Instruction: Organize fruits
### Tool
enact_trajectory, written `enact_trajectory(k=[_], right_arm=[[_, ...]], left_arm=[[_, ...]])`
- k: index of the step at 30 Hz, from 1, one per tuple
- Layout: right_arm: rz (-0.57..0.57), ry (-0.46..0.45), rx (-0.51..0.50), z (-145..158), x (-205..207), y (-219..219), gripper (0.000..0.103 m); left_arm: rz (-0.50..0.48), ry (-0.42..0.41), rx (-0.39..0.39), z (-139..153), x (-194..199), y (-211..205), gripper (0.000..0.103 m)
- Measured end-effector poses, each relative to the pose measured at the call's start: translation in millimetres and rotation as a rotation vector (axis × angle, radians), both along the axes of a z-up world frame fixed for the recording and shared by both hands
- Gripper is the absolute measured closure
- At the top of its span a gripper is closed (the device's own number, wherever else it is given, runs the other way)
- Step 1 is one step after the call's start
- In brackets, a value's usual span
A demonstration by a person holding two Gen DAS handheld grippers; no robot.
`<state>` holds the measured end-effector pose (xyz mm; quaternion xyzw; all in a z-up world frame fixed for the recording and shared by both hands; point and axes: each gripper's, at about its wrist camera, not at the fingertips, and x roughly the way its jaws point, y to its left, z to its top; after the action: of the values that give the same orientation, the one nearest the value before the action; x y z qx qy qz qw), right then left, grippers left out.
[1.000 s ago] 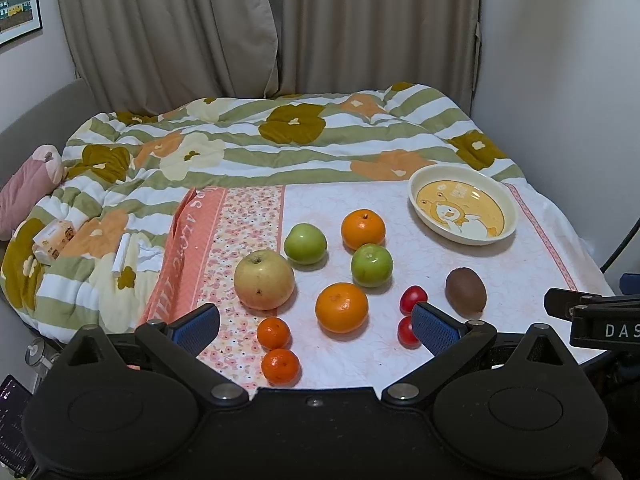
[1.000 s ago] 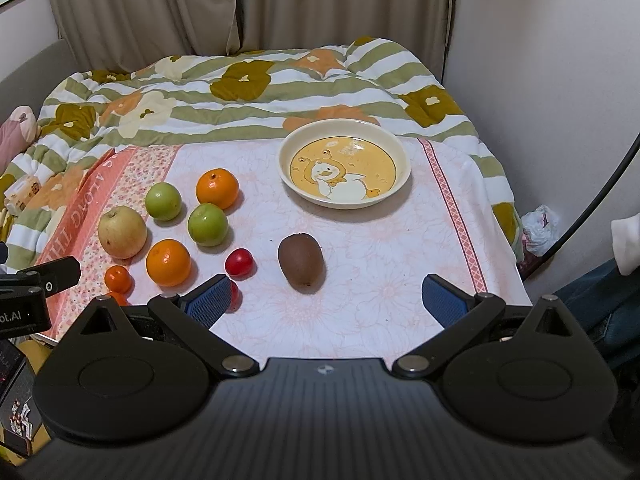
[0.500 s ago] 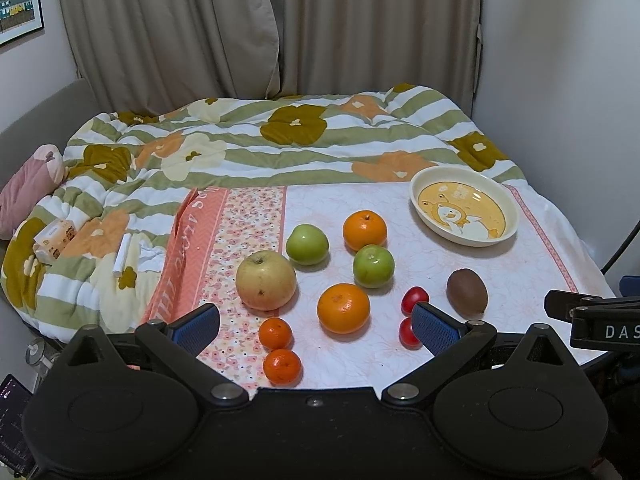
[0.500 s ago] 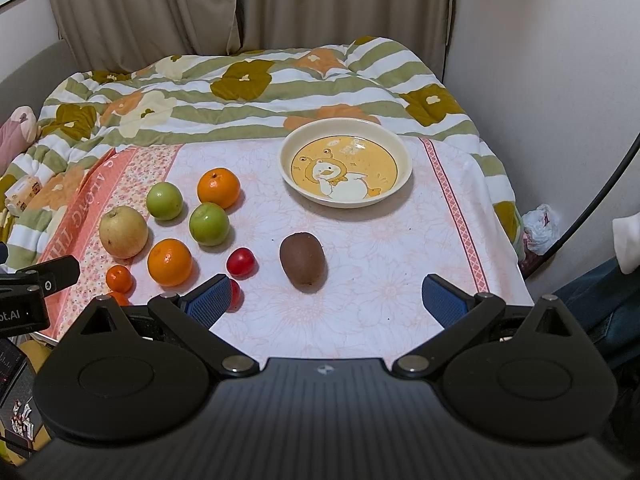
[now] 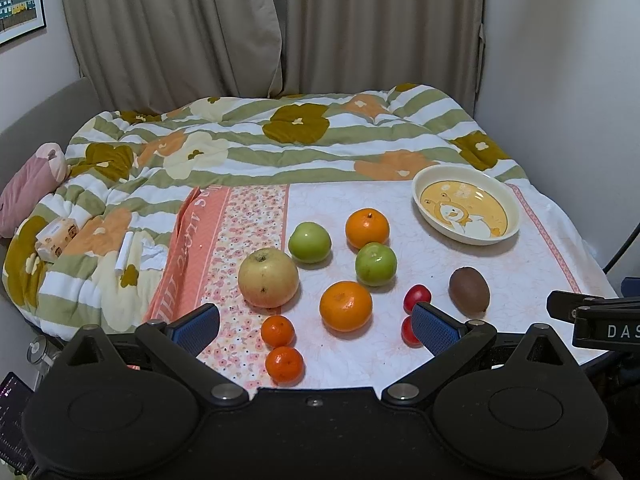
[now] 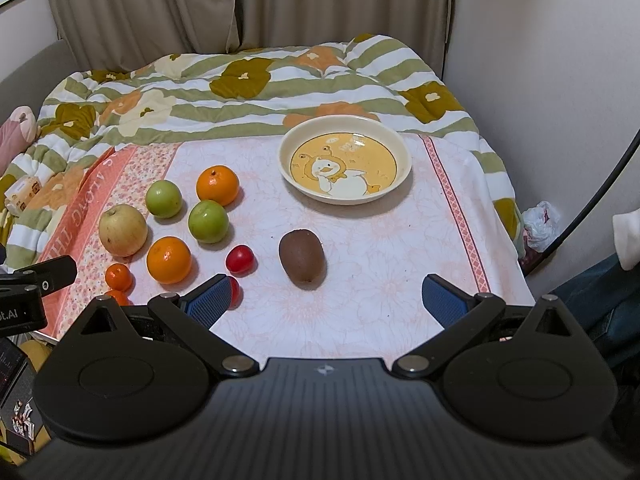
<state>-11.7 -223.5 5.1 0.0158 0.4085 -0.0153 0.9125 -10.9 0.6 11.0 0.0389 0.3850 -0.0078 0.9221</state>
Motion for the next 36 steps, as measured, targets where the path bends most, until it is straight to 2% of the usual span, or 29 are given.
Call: enact_trajectory(k=[7, 14, 21, 31, 36], right_arm=[[-0.002, 0.004, 0.015, -4.0, -1.2, 2.3, 0.0], [0.021, 0.0, 0.035, -7.0, 1.9, 6.9, 0.0], [0.074, -0.045, 0.025, -19.7, 8.4, 20.4, 0.0], [0.06, -0.061, 0.026, -70.4, 30.6, 19.4, 0.0], [0.045, -0.064, 0.027, -97.9, 43.0, 9.9, 0.0]], left_arm=[[0.007, 0.003, 0.01, -1.9, -2.5, 3.8, 0.0], [-0.029, 0.004, 0.019, -5.4, -1.7, 7.1, 0.0], [-0.068, -0.013, 0.068, -30.3, 4.2, 12.6, 0.0], [-0.196, -0.033, 0.087, -80.1, 36.8, 5.2, 0.0], [-0.227, -0.034, 0.086, -103.8, 56.8, -1.4, 0.002]])
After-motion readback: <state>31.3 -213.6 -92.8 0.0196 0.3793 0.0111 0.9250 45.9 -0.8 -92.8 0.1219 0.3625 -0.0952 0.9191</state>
